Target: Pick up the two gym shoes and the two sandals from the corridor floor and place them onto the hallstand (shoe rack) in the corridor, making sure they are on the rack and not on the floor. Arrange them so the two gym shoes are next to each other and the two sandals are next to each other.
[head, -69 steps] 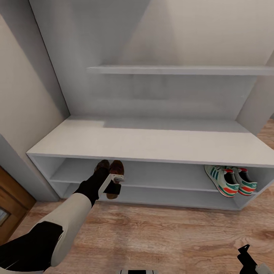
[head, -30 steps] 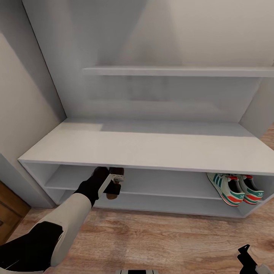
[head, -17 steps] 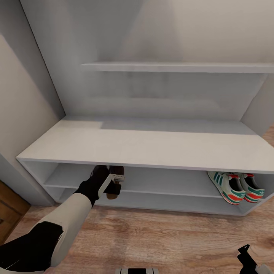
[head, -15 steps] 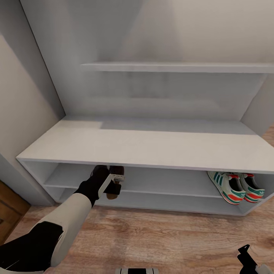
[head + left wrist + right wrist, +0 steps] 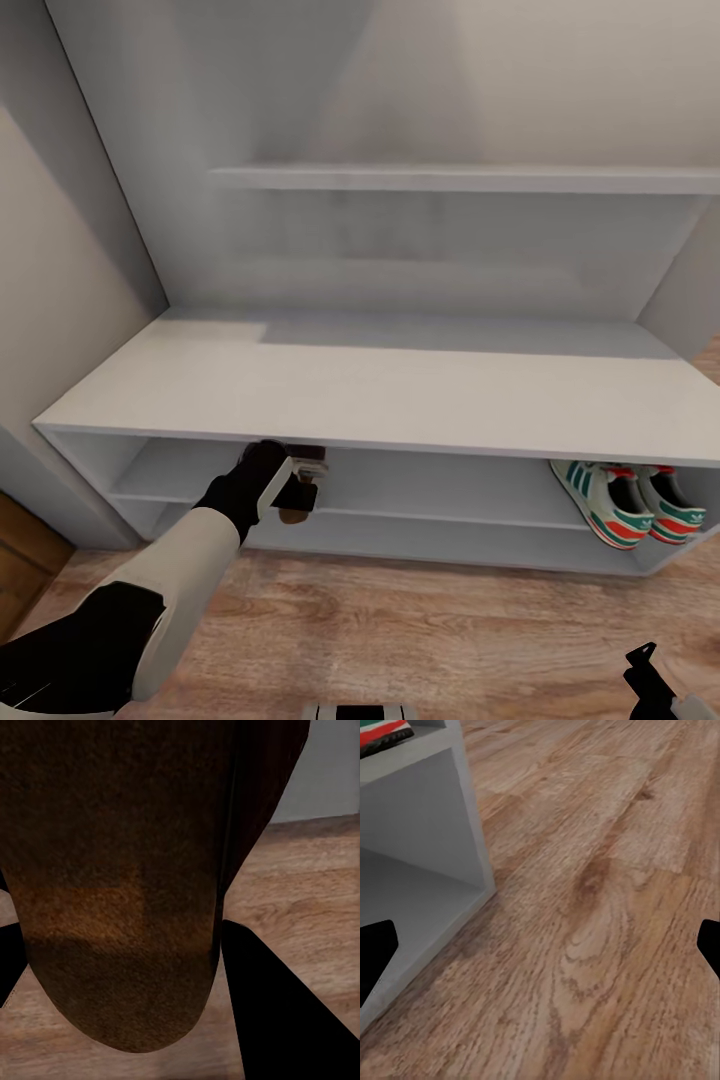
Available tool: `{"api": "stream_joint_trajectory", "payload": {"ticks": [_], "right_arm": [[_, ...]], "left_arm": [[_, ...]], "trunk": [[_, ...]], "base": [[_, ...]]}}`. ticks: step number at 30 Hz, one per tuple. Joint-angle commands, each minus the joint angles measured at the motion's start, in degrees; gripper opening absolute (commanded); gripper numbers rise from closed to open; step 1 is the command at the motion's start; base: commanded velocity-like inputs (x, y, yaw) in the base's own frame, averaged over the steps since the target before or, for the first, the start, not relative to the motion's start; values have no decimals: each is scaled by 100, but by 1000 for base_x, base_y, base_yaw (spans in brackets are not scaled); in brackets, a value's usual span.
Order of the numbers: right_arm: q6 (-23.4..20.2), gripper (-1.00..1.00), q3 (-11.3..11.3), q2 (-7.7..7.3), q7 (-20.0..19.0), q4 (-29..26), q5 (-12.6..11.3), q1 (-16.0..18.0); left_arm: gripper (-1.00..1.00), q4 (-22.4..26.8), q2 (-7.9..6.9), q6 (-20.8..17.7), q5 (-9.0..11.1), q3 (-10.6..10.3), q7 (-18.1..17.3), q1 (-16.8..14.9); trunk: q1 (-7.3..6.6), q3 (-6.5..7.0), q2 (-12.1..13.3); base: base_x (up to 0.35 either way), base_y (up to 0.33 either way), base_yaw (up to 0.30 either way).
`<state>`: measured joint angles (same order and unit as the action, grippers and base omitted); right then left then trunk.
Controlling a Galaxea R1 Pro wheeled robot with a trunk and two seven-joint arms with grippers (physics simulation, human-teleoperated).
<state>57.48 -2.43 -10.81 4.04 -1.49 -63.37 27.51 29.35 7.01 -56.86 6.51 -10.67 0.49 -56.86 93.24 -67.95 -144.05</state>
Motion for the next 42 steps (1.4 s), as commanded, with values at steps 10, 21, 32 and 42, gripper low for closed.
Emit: {"api": "stream_joint_trajectory", "payload": {"ticks": [10,21,32,42], "right_arm": [[0,100,-1,0,0,0,0,0],[0,100,2,0,0,0,0,0],[0,100,0,0,0,0,0,0],[0,100,0,0,0,0,0,0]], "left_arm": [[-100,0,9,0,-9,1,-5,0],[-100,0,7,0,-9,4,-13,0],[-100,6,-7,0,-9,3,-23,0],[-100,7,-7,0,-18,-5,-16,0]], "trunk": [[0,0,0],[0,0,0],[0,0,0],[0,0,0]], "base": [[38,0,0],[0,0,0],[28,0,0],[98,0,0]]}}
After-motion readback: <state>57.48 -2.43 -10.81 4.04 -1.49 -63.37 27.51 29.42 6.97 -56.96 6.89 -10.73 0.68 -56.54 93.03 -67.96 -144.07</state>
